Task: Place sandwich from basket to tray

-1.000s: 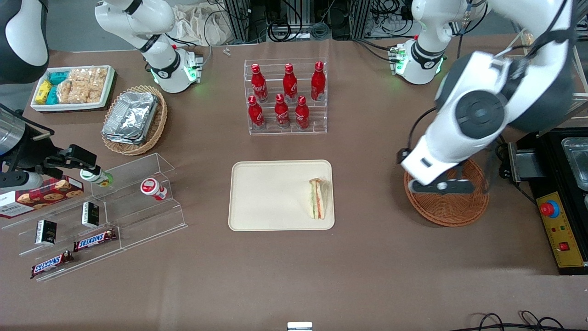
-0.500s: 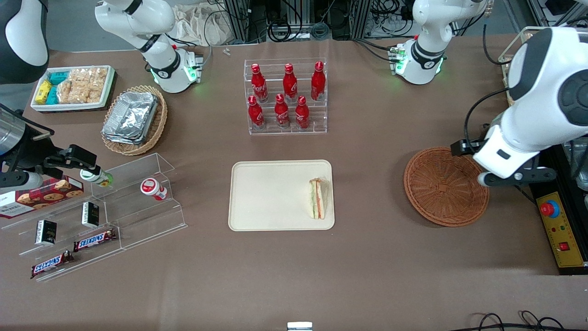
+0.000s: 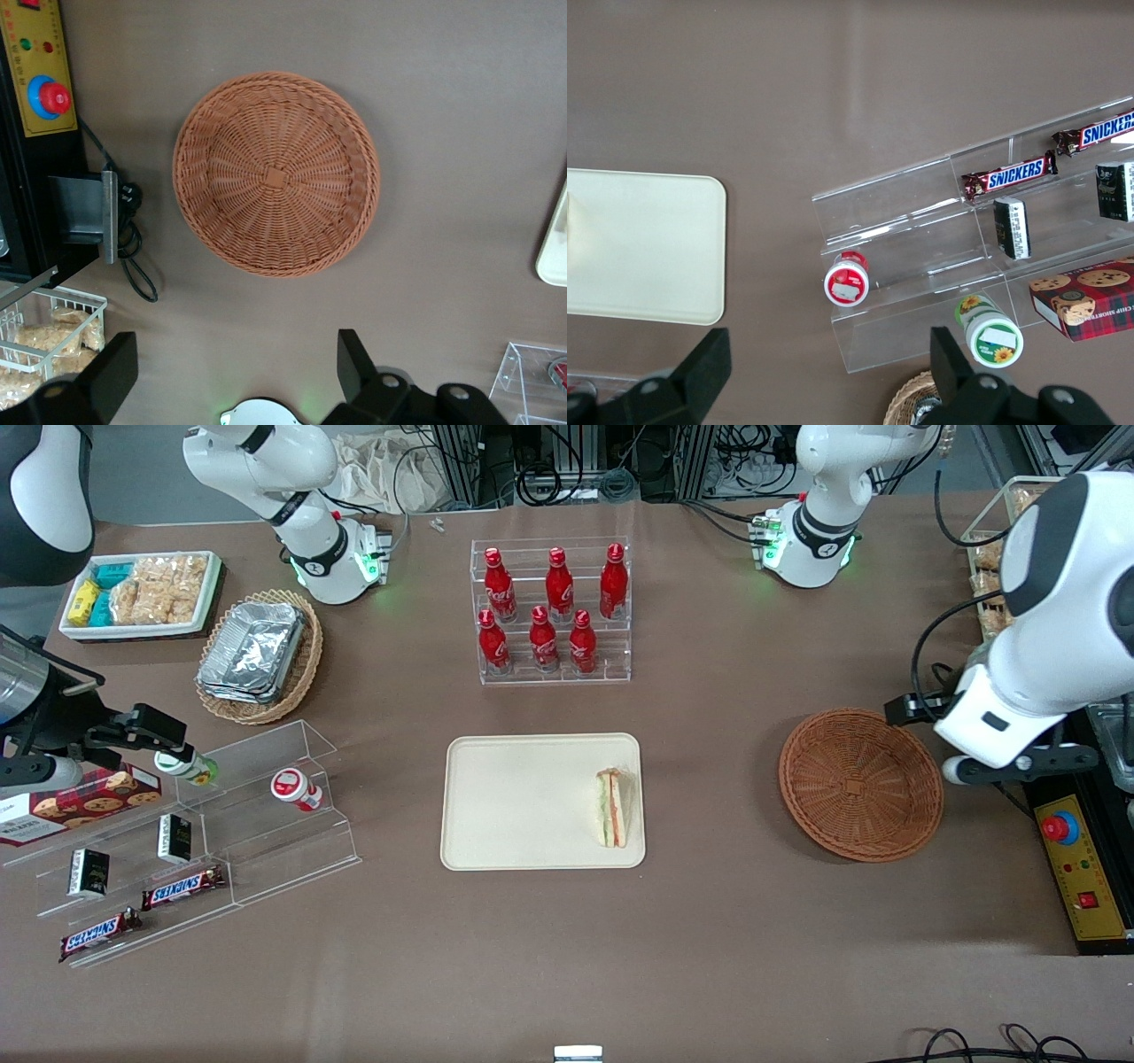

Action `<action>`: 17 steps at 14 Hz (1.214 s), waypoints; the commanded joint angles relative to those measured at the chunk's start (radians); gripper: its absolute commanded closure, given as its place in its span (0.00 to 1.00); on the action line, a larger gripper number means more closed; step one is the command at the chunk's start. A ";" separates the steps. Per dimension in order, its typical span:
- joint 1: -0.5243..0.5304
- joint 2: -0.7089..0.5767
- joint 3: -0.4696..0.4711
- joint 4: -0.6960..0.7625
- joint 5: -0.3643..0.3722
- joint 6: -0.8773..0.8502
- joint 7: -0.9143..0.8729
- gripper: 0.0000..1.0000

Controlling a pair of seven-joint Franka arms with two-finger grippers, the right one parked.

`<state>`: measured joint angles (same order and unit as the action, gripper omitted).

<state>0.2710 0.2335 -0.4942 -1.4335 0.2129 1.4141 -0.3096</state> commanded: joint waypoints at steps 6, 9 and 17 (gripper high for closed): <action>-0.226 -0.100 0.396 -0.083 -0.148 0.094 0.150 0.00; -0.262 -0.227 0.445 -0.295 -0.159 0.308 0.184 0.00; -0.262 -0.108 0.447 -0.090 -0.161 0.160 0.181 0.00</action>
